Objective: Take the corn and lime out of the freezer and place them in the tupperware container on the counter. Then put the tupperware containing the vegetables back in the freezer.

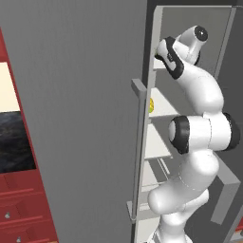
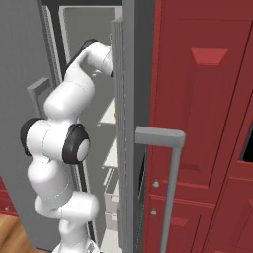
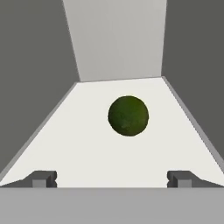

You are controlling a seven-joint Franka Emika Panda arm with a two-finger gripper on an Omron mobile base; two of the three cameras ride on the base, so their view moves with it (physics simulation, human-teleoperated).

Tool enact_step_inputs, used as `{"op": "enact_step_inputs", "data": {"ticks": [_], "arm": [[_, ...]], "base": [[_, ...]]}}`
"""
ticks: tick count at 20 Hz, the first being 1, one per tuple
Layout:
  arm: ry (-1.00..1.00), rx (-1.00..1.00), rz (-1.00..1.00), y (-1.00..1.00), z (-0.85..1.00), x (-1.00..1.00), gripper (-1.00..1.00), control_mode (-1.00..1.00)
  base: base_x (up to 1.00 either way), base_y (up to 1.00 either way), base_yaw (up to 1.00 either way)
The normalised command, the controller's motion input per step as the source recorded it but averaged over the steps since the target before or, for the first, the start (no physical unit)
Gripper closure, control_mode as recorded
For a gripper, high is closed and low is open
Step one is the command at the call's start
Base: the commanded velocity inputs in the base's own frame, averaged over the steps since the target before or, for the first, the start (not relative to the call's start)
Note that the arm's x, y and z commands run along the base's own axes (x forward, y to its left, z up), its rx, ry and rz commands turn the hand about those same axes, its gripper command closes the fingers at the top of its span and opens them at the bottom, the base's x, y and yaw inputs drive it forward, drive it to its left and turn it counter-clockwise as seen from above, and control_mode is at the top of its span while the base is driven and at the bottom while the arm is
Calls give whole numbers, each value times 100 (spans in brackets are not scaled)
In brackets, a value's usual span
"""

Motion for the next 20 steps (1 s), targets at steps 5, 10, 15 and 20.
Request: {"op": "enact_step_inputs", "data": {"ticks": [5,10,15,20], "arm": [[0,3,0,-9,0,60,-100,-100],[1,4,0,-13,-9,54,-100,-100],[4,3,0,-3,-19,48,-100,-100],[3,2,0,0,-13,44,-100,-100]], "base": [[0,0,0],[0,0,0],[0,0,0],[0,0,0]]}}
